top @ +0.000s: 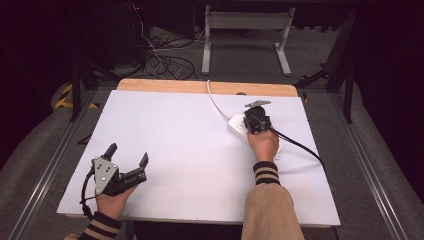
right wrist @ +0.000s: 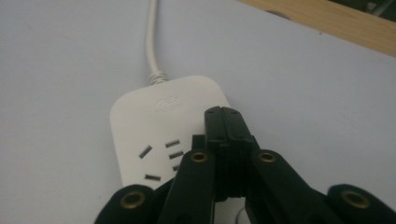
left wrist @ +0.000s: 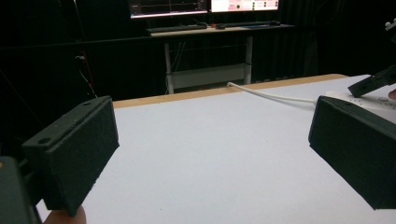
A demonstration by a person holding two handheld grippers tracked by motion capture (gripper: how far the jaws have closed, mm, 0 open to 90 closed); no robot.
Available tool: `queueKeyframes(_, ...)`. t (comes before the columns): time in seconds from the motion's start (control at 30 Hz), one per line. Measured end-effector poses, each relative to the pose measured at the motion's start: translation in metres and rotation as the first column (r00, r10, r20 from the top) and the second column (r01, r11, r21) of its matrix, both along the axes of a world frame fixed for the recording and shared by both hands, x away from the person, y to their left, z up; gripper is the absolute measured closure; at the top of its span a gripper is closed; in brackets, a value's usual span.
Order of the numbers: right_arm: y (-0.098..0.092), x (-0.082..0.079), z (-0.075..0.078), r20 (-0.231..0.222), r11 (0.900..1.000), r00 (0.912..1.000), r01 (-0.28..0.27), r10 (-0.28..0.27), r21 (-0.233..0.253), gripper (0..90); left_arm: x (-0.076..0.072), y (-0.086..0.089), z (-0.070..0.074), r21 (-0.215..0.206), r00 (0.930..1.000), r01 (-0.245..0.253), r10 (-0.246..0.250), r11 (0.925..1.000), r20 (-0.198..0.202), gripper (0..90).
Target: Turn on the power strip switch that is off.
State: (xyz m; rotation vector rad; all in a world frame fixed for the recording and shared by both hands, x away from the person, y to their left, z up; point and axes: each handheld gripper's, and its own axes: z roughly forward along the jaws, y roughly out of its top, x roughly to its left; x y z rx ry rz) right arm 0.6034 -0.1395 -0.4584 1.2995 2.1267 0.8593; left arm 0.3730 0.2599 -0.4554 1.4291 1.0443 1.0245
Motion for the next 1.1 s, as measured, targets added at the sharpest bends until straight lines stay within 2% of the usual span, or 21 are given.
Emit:
queueKeyframes(0.2, 0.0002, -0.0010, -0.0005, 0.008, 1.000, 1.0000, 0.002, -0.002, -0.001, 90.0, -0.0004, -0.0005, 0.0001, 0.006, 1.0000, 0.003, -0.003, 1.0000, -0.005, 2.2)
queueKeyframes(0.47, -0.0020, 0.0023, 0.0031, -0.017, 1.000, 0.9998, 0.007, -0.006, 0.011, 90.0, -0.0001, 0.0002, -0.0002, 0.008, 1.0000, -0.001, 0.001, 1.0000, -0.004, 2.4)
queueKeyframes(0.9, -0.0027, 0.0015, 0.0023, -0.010, 1.000, 0.9999, 0.003, -0.003, 0.017, 90.0, 0.0002, 0.0001, -0.0005, 0.004, 1.0000, 0.002, -0.002, 1.0000, -0.009, 2.4)
queueKeyframes(0.93, -0.0028, 0.0010, 0.0028, -0.003, 1.000, 1.0000, 0.002, -0.002, 0.017, 90.0, 0.0001, 0.0002, -0.0004, 0.005, 1.0000, 0.002, -0.002, 1.0000, -0.009, 2.4)
queueKeyframes(1.0, -0.0041, -0.0024, 0.0049, 0.057, 0.999, 0.9984, -0.002, 0.000, 0.033, 90.0, 0.0000, 0.0008, -0.0002, 0.008, 1.0000, 0.000, 0.000, 1.0000, -0.008, 2.4)
queueKeyframes(1.03, -0.0041, -0.0024, 0.0049, 0.057, 0.999, 0.9984, -0.002, 0.000, 0.033, 90.0, 0.0002, 0.0012, -0.0002, 0.008, 1.0000, 0.002, -0.002, 1.0000, -0.010, 2.4)
queueKeyframes(1.07, -0.0041, -0.0062, 0.0081, 0.101, 0.998, 0.9947, -0.023, 0.017, 0.055, 90.0, 0.0006, 0.0015, -0.0005, 0.006, 1.0000, 0.001, -0.001, 1.0000, -0.009, 2.4)
queueKeyframes(1.1, -0.0041, -0.0062, 0.0081, 0.101, 0.998, 0.9947, -0.023, 0.017, 0.055, 90.0, 0.0009, 0.0017, -0.0007, 0.005, 0.9999, 0.001, -0.001, 1.0000, -0.011, 2.4)
